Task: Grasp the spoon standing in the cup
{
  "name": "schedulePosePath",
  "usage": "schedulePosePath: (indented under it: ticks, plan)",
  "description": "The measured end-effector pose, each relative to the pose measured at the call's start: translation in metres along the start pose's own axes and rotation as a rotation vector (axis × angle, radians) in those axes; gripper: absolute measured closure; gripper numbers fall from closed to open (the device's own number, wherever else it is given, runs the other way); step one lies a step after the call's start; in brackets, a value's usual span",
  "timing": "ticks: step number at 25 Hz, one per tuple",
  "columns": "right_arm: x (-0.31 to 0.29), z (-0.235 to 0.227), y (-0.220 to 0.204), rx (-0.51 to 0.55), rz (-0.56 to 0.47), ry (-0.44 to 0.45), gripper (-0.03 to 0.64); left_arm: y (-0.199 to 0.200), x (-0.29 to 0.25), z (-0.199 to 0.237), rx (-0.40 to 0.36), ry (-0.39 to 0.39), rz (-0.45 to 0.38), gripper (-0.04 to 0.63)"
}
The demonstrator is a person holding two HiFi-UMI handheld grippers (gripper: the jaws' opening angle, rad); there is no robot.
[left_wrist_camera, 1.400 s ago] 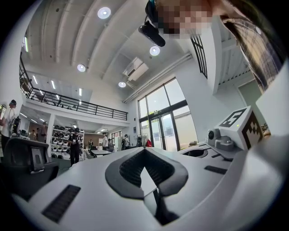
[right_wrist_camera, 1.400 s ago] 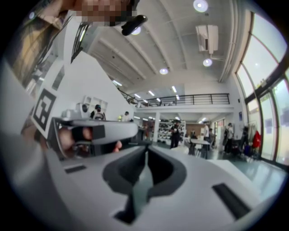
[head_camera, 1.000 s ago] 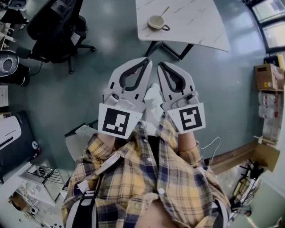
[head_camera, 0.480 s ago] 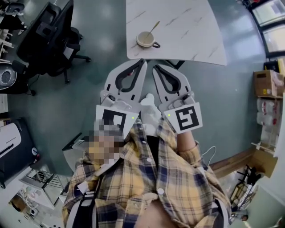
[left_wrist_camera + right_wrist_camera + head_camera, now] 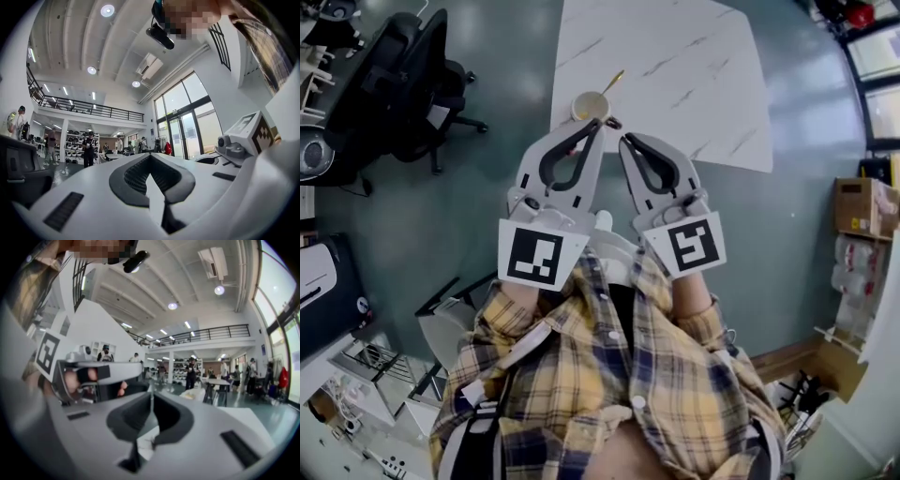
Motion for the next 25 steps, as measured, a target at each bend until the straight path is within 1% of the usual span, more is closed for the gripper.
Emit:
schedulePosePath:
  ticks: [7, 12, 17, 25]
  plan:
    - [-0.008, -0.028, -0.013, -0.01, 0.001, 0.076, 0.577, -0.009, -0.021, 0.003, 0.004, 0.087, 0.007, 0.58]
    - [-0.02, -0.033, -0.021, -0.02, 0.006, 0.105, 0.577, -0.014, -0.029, 0.013, 0.001, 0.117, 0.016, 0.58]
    - [-0.041, -0.043, -0.023, -0.039, 0.012, 0.084, 0.577, -0.019, -0.045, 0.034, 0.003, 0.096, 0.024, 0.58]
    - [-0.095, -0.063, -0.018, -0.065, 0.035, -0.025, 0.577, -0.023, -0.09, 0.087, 0.016, -0.02, 0.03, 0.58]
Point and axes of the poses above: the fingertips, and each gripper's own axes: x backward along the fingers, z to its left, y out of its top, the point moved 5 cm from there along x, backward along the fingers, and after that the axes turned 4 degrees about x, right-handed, at the moved point
